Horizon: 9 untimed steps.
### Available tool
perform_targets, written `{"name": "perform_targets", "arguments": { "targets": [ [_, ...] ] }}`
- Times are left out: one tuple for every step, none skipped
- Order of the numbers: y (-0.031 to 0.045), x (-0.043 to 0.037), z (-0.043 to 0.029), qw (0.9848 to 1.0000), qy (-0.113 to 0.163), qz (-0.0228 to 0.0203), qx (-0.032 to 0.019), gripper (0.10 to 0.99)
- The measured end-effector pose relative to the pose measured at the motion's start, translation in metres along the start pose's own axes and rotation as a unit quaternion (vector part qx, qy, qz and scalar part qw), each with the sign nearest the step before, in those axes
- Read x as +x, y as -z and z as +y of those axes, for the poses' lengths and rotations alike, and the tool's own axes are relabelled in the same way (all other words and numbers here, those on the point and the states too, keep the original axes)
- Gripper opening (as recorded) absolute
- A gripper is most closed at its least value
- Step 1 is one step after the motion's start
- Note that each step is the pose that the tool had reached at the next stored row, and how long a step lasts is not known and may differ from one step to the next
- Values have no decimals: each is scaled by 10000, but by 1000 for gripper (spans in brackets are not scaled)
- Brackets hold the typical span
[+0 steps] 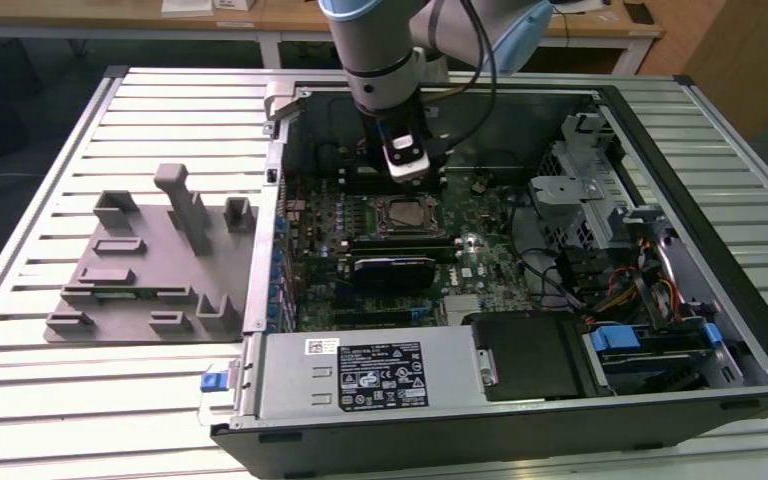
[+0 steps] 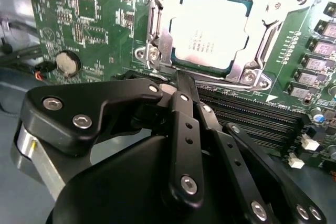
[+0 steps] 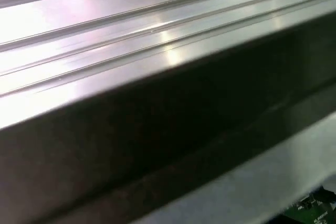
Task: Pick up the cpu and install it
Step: 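Install the first cpu locking lever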
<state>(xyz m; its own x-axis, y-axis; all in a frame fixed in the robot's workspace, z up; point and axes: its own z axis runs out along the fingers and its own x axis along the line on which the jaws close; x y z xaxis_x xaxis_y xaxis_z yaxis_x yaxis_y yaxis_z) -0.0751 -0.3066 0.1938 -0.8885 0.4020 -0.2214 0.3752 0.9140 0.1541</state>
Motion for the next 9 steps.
{"name": "perform_targets", "arguments": {
  "targets": [
    [-3,1,0,10000,-48,-8,11,106],
    [-6,1,-1,10000,-92,-15,21,106],
    [-6,1,-1,9999,-124,-20,28,106],
    [-6,1,-1,9999,-133,-21,31,106],
    [-6,1,-1,9999,-136,-21,31,106],
    [-6,1,-1,9999,-136,-22,31,106],
    [-6,1,-1,9999,-137,-22,31,106],
    [-6,1,-1,9999,-137,-22,31,106],
    [-4,1,0,9999,-137,-22,32,106]
  ]
}}
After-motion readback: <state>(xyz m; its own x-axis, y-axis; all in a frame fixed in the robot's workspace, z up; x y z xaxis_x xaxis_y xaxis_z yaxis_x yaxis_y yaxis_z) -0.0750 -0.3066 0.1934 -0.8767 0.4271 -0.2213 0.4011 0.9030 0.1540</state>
